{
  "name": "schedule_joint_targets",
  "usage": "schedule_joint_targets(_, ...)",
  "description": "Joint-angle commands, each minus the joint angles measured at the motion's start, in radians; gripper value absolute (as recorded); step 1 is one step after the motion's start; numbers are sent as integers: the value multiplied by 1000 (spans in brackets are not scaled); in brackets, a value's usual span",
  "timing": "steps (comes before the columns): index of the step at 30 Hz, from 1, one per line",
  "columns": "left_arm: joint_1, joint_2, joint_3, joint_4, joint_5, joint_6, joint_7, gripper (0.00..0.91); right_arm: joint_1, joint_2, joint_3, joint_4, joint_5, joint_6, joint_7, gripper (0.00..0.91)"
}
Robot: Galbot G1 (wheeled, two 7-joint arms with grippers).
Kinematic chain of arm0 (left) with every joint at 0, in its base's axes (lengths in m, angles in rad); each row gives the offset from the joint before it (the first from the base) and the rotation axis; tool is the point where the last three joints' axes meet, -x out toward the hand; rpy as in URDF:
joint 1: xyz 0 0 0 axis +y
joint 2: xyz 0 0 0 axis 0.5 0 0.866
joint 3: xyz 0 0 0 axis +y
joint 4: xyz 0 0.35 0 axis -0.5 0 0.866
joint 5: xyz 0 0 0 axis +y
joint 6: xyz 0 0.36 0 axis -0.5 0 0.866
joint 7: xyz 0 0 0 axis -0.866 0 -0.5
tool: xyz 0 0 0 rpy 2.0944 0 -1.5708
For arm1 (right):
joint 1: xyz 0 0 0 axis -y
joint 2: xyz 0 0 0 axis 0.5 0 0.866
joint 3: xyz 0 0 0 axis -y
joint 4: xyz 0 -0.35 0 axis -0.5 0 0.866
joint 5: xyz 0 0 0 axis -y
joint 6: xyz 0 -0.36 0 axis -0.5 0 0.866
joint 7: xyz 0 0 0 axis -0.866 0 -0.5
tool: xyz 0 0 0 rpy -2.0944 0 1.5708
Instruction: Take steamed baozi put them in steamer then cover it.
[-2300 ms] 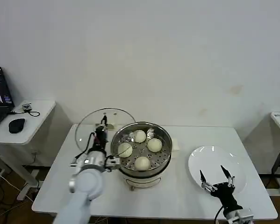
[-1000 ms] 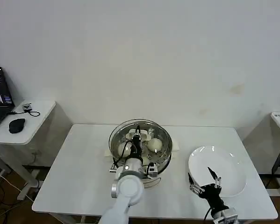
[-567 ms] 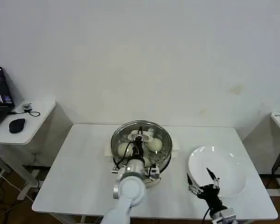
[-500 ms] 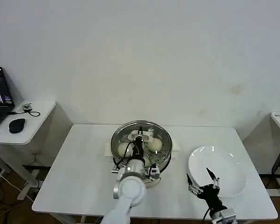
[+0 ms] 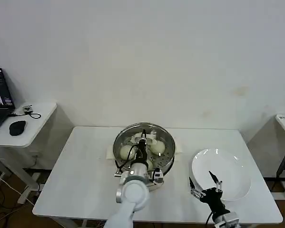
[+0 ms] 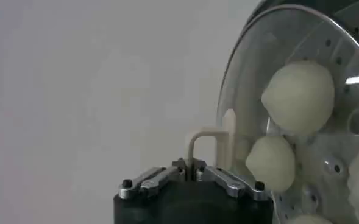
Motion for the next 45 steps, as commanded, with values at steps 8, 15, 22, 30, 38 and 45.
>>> schedule_joint_targets(8,0,-2,-3,5,-8,-9,-1,907,-2,4,-8,0,-7,1,-1,907)
schedule_joint_targets(15,12,2,-7,-32,-16,-6,1,907,-2,3,-11,-2,-9,1,-1,907)
schedule_joint_targets(22,63,9,-5,-118,-18,-21,7,907,-1,-2,-14,-3,-8,1,0,907)
schedule_joint_targets(30,123,51,-1,-217,-31,-34,8,907,-5,-5,-14,-2,-9,1,0,907)
schedule_joint_targets(38,193,134,-17,-343,-157,-69,17,907,-4,-6,-15,-12,-13,3,1,907)
schedule_joint_targets(45,301,242,-82,-469,-463,-118,-28,907,-14,-8,-17,-9,-20,2,1,907)
